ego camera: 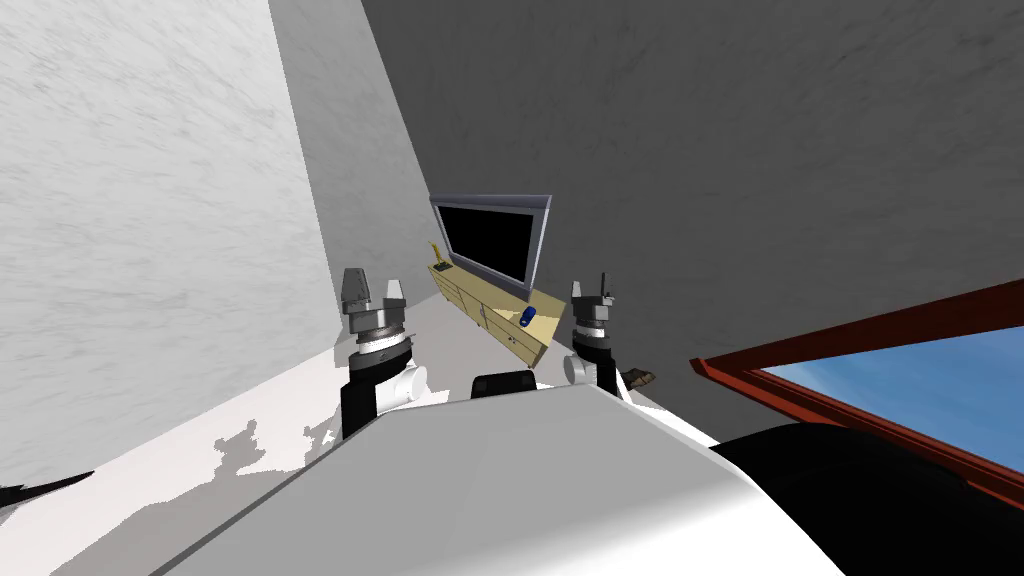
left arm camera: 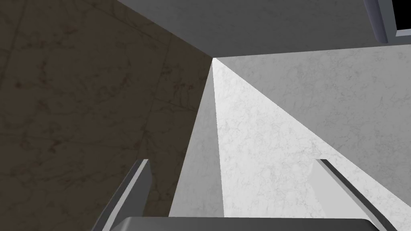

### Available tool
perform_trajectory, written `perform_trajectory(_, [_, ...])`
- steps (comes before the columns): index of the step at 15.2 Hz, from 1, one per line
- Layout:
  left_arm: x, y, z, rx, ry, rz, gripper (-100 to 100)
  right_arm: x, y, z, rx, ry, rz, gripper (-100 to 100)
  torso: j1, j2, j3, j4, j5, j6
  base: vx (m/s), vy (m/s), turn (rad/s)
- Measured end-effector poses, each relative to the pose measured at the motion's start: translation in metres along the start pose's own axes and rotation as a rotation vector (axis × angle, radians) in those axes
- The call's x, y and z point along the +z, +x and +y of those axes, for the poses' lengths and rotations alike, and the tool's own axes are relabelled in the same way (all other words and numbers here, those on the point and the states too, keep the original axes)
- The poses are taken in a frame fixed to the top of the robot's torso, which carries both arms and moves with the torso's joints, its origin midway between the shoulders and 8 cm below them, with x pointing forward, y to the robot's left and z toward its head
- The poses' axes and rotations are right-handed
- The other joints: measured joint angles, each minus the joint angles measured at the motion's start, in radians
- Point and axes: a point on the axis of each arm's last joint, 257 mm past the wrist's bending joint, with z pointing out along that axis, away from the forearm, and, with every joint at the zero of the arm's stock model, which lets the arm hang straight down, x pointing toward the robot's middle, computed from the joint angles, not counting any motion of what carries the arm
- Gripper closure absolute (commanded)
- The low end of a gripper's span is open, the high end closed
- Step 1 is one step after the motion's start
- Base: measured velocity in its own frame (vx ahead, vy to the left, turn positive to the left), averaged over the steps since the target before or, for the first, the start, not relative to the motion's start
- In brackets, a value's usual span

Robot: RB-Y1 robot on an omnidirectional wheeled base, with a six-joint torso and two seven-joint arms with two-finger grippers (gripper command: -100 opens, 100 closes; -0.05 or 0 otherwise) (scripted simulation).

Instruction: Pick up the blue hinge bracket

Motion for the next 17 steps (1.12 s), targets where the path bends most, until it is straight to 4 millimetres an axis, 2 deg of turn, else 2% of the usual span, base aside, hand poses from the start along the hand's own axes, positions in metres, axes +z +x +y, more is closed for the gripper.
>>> perform_trajectory(17, [0.000,0.000,0.000,0.000,0.000,0.000,0,-0.013,0.001,-0.038,0.304,0.133,0.084,-100,0.001,-0.002,-0.001,0.000,0.000,0.000,0.026,0.015,0.053])
